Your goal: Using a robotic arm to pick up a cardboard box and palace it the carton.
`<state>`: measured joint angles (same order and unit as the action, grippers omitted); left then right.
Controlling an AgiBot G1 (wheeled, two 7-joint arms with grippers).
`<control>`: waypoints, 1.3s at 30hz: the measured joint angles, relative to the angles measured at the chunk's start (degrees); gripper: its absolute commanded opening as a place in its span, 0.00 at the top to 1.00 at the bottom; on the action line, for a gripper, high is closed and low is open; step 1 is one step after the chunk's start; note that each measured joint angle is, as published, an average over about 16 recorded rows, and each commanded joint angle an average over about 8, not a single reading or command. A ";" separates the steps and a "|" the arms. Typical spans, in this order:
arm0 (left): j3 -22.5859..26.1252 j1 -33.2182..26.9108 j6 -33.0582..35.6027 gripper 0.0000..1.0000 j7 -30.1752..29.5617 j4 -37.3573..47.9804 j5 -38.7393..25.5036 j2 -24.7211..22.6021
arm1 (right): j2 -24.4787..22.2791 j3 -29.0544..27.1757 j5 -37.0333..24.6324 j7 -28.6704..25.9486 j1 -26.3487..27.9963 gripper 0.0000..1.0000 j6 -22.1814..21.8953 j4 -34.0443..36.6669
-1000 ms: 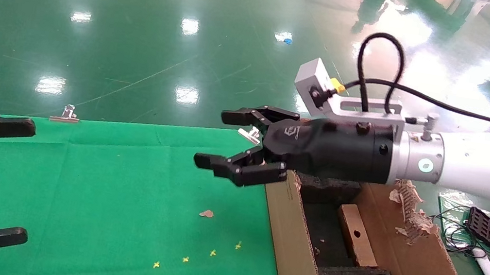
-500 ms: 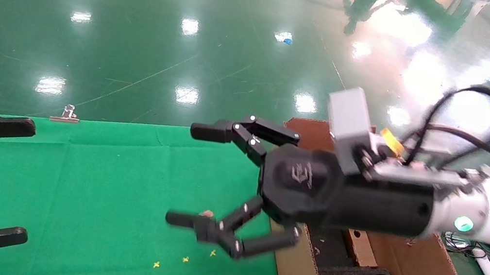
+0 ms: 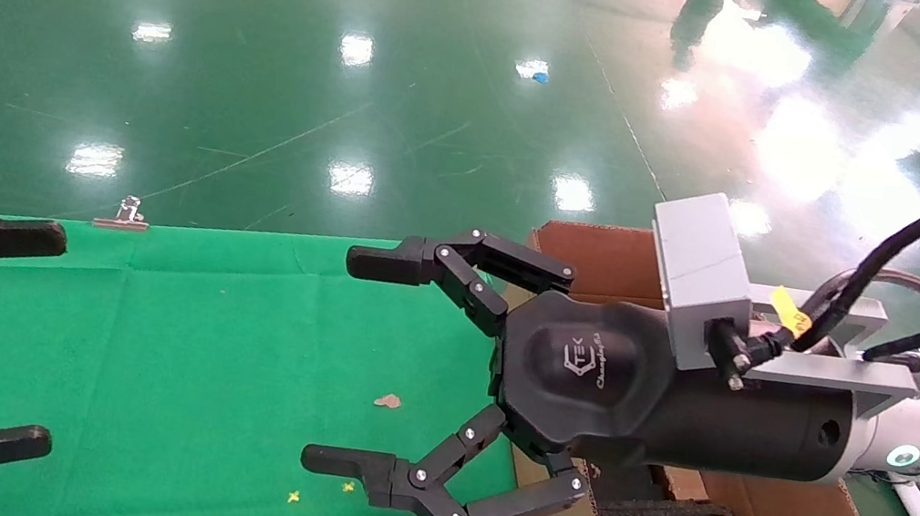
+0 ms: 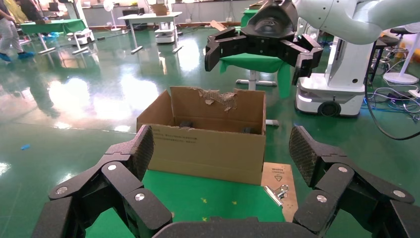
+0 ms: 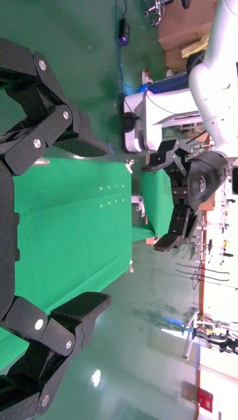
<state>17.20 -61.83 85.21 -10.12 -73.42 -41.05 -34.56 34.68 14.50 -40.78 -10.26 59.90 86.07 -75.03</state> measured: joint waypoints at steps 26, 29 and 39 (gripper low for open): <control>-0.01 0.00 0.01 0.00 0.00 0.00 0.00 0.00 | 0.28 1.36 -0.97 -0.43 1.48 0.00 -0.35 1.32; -0.01 0.00 0.01 0.00 0.00 0.00 0.00 0.00 | 0.29 1.40 -1.00 -0.45 1.52 0.00 -0.36 1.36; -0.01 0.00 0.01 0.00 0.00 0.00 -0.01 0.00 | 0.32 1.48 -1.05 -0.49 1.61 0.00 -0.39 1.43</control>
<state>17.19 -61.84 85.22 -10.12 -73.42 -41.06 -34.56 35.00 15.98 -41.83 -10.75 61.50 85.68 -73.60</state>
